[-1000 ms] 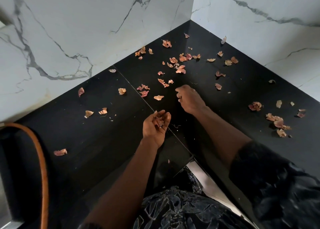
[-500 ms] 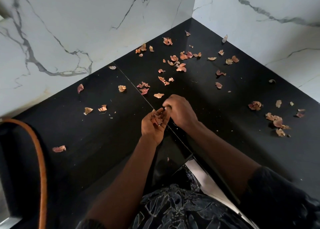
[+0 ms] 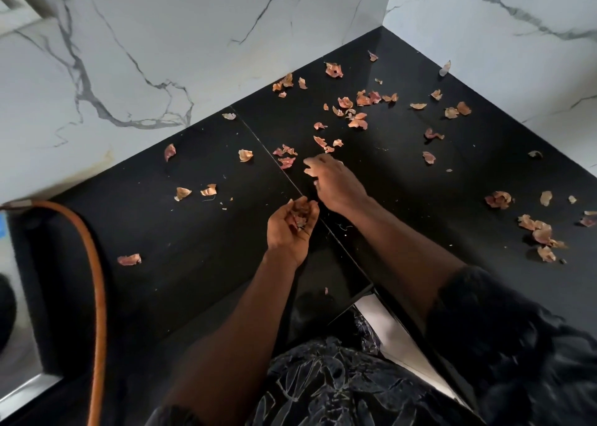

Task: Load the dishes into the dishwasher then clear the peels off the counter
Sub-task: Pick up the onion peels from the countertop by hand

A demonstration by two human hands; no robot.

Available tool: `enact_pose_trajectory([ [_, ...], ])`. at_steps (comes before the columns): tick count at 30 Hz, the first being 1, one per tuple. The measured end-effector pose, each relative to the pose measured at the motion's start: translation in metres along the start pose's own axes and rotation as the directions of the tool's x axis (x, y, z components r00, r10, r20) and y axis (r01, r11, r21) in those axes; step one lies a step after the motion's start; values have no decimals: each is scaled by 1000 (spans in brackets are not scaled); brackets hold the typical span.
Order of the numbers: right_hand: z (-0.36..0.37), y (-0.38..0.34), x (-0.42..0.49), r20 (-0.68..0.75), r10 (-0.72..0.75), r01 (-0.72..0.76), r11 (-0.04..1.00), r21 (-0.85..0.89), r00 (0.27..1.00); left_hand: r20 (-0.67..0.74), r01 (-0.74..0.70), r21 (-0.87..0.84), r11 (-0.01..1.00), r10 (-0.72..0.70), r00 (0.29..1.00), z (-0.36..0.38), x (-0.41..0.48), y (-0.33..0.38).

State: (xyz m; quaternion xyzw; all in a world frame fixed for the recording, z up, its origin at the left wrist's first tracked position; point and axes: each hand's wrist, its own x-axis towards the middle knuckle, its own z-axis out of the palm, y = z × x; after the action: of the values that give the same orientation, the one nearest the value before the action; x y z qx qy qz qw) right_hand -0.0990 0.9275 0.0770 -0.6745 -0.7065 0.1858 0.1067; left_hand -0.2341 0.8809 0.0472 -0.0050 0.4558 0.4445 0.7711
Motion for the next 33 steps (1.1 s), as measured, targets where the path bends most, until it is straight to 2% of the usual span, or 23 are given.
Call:
enact_pose_trajectory([
  [2, 7, 6, 5, 154, -8, 27, 993, -117, 988, -2, -9, -3, 1000, 9, 1000, -3, -1, 2],
  [4, 16, 11, 2, 202, -45, 87, 976, -201, 978, -6, -20, 2, 1000, 20, 1000, -4, -2, 3],
  [8, 28, 13, -18, 51, -79, 89, 970, -225, 996, -5, -28, 2, 1000, 28, 1000, -4, -1, 3],
  [11, 28, 21, -35, 37, -49, 55, 982, -179, 998, -1, -24, 1, 1000, 24, 1000, -3, 0, -2],
  [14, 23, 33, -54, -57, 30, -31, 999, -21, 998, -8, -7, 13, 1000, 7, 1000, 0, -2, -13],
  [16, 13, 35, -68, -167, 42, -24, 994, 110, 985, -11, -1, 18, 1000, 1, 1000, 6, -4, -21],
  [18, 1, 31, -85, -233, 23, 15, 987, 159, 972, -5, 7, 34, 999, -7, 1000, 15, -6, -33],
  [23, -16, 25, -124, -195, -10, 32, 994, 108, 981, 9, 71, 99, 993, -73, 997, 35, -9, -73],
  [26, -24, 36, -145, -201, 63, -36, 990, 135, 978, 24, 143, 116, 983, -146, 989, 44, -10, -98],
  [30, -42, 67, -173, -232, 146, -91, 969, 232, 962, 53, 166, 177, 970, -178, 983, 59, -19, -124],
  [33, -57, 117, -198, -327, 257, -184, 954, 237, 910, 73, 225, 156, 962, -238, 968, 72, -24, -145],
])
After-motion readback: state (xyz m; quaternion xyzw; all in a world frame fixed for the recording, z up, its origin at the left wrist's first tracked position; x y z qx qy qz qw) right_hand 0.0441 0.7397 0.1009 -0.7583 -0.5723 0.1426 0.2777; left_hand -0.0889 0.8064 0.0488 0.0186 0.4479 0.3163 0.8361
